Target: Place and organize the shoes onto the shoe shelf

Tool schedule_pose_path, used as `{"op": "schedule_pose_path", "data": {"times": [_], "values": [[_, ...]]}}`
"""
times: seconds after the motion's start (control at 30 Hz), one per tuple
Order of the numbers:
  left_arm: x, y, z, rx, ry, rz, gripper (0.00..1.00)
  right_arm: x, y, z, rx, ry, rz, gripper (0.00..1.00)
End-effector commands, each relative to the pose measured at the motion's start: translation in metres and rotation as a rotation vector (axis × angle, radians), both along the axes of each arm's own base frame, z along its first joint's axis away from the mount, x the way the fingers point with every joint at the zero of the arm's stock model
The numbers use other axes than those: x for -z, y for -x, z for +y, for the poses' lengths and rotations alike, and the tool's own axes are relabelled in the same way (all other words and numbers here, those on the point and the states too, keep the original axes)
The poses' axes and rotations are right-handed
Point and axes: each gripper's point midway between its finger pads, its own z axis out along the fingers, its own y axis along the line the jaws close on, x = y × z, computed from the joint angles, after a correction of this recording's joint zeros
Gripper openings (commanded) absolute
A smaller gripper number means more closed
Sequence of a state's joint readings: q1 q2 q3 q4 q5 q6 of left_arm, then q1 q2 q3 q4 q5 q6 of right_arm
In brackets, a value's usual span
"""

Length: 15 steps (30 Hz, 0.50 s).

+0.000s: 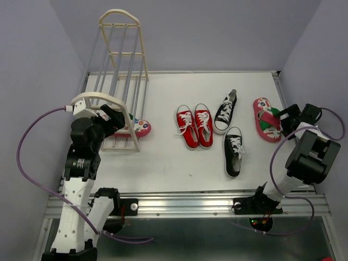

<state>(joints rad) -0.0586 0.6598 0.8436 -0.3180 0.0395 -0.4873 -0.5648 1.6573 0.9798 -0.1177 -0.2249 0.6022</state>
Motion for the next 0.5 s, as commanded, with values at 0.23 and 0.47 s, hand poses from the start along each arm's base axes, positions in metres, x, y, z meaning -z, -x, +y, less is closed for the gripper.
{"op": "schedule_pose_path", "data": {"times": [0.23,0.47], "values": [[-0.012,-0.004,-0.008,0.056,0.011,-0.065,0.99,-0.053,-0.013,0.115,-0.265,-0.094,-0.250,1.00],[-0.011,-0.002,-0.008,0.056,0.015,-0.072,0.99,-0.035,-0.034,0.179,-0.449,-0.121,-0.244,1.00]]}}
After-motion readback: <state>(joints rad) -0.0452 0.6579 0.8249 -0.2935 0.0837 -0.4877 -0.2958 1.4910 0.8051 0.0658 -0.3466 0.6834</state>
